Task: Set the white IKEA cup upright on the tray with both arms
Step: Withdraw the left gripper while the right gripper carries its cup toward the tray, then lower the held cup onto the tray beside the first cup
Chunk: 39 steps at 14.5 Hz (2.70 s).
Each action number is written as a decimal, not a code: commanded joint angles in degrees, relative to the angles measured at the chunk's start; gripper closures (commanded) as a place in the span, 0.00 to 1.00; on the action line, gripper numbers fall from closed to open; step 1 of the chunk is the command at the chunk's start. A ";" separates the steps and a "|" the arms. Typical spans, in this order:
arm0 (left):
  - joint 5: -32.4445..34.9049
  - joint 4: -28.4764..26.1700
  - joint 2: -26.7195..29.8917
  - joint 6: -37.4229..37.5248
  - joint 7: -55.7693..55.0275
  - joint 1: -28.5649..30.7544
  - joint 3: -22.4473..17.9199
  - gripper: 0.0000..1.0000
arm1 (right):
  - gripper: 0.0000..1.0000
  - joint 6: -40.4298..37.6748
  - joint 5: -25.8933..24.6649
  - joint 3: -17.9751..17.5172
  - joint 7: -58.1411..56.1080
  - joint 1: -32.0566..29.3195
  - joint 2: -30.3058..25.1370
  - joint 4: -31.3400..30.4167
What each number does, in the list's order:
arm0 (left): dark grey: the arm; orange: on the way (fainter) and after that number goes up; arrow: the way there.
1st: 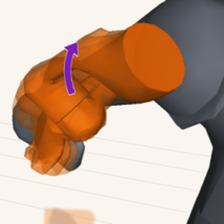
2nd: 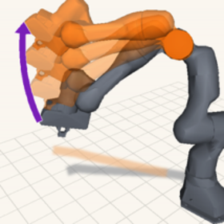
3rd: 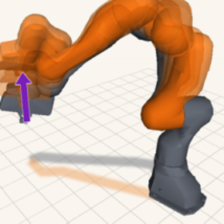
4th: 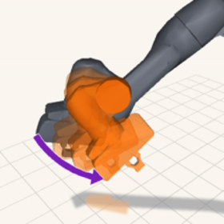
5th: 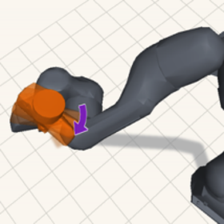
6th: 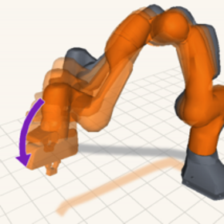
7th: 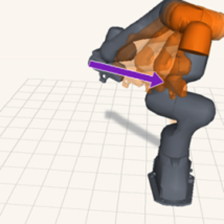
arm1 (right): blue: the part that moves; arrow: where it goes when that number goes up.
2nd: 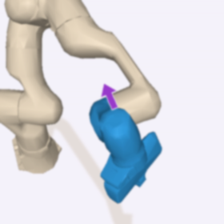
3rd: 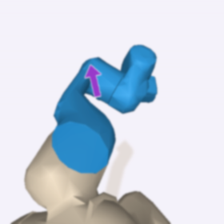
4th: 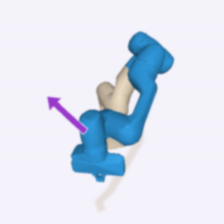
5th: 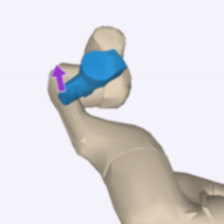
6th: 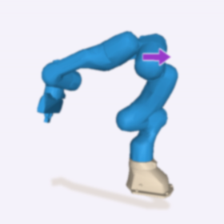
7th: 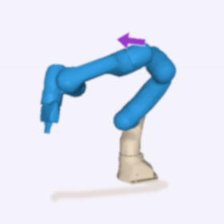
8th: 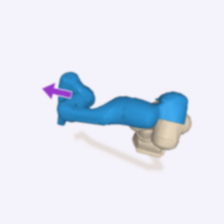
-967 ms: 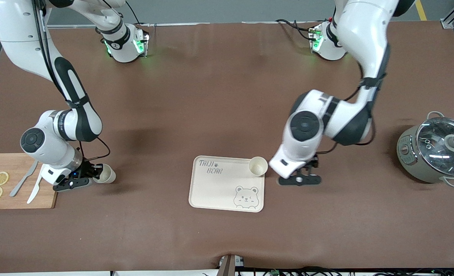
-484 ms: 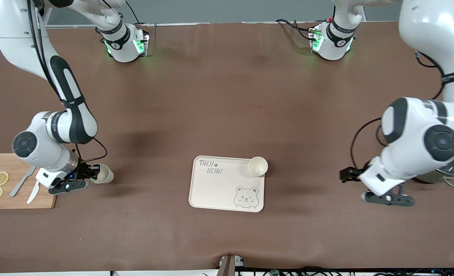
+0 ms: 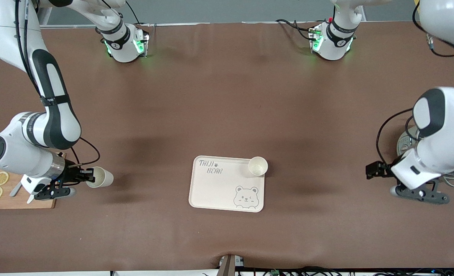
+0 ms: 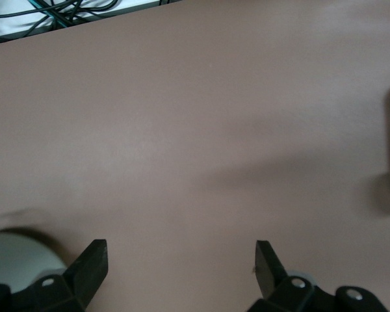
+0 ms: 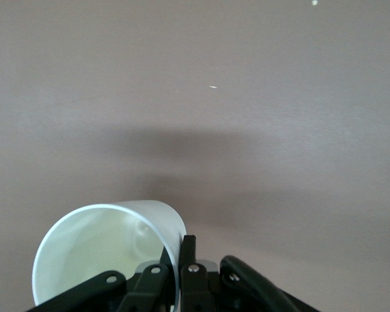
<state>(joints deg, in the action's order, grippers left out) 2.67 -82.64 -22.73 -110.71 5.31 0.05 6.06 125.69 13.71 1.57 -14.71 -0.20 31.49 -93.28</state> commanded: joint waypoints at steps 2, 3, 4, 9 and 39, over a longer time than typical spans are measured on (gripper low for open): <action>-1.00 -11.67 15.77 7.05 -6.44 0.30 2.80 0.00 | 1.00 -6.57 1.85 -0.16 9.31 3.52 -0.46 6.08; -1.09 -11.85 17.62 9.26 -6.63 0.30 3.07 0.00 | 1.00 -7.90 1.50 -0.07 13.44 5.28 -0.37 7.84; -1.09 -11.85 19.20 11.20 -6.98 0.22 3.08 0.00 | 1.00 -8.17 1.32 -0.07 16.70 6.95 -0.37 8.64; -1.09 -11.67 22.90 13.15 -7.95 -3.19 0.02 0.00 | 1.00 -7.47 1.24 0.02 28.83 13.98 -0.02 9.08; -4.52 -5.52 21.41 22.91 -3.56 -3.92 -4.30 0.00 | 1.00 16.17 -19.42 0.46 77.02 36.94 16.41 14.45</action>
<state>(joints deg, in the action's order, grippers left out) -0.94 -89.81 -0.44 -89.10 0.65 -3.68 2.47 141.56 -3.84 1.39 59.66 35.87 46.68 -80.52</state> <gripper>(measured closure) 0.000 0.952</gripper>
